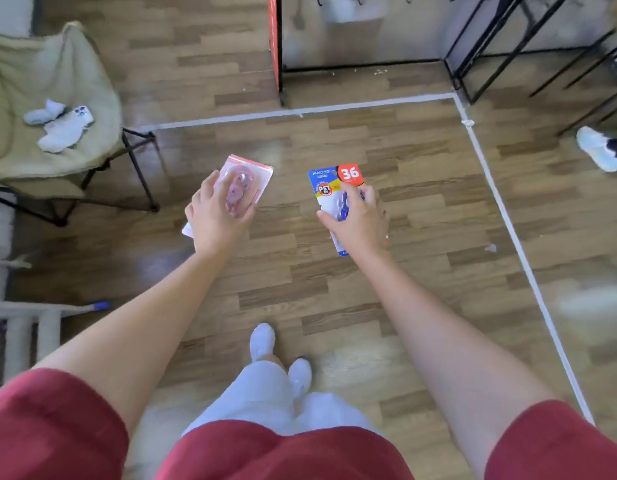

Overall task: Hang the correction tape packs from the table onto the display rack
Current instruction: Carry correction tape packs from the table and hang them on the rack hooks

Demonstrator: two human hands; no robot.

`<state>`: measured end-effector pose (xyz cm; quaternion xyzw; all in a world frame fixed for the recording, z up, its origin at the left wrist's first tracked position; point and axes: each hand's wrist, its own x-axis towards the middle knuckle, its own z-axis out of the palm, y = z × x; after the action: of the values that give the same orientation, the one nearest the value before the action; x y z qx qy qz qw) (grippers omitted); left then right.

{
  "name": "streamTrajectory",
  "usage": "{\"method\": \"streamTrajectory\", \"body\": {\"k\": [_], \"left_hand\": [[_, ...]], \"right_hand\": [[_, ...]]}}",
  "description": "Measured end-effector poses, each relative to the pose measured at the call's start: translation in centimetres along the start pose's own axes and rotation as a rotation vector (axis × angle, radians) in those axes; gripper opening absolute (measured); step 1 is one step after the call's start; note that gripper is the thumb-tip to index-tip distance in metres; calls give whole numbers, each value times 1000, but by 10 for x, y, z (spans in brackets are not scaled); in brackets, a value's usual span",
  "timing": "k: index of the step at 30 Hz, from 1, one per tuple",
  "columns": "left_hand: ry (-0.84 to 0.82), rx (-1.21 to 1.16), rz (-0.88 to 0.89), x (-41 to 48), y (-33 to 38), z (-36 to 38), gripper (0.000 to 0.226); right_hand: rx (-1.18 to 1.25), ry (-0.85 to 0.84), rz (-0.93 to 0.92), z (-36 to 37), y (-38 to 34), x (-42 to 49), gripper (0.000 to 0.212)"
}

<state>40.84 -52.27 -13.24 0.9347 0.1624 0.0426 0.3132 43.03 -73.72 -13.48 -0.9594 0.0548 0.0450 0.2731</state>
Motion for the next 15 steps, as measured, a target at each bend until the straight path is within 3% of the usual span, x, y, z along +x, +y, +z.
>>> {"method": "streamTrajectory", "body": {"k": [15], "left_hand": [[-52, -58, 105, 231, 185, 116, 59]], "right_hand": [[11, 161, 104, -96, 81, 261, 63]]}}
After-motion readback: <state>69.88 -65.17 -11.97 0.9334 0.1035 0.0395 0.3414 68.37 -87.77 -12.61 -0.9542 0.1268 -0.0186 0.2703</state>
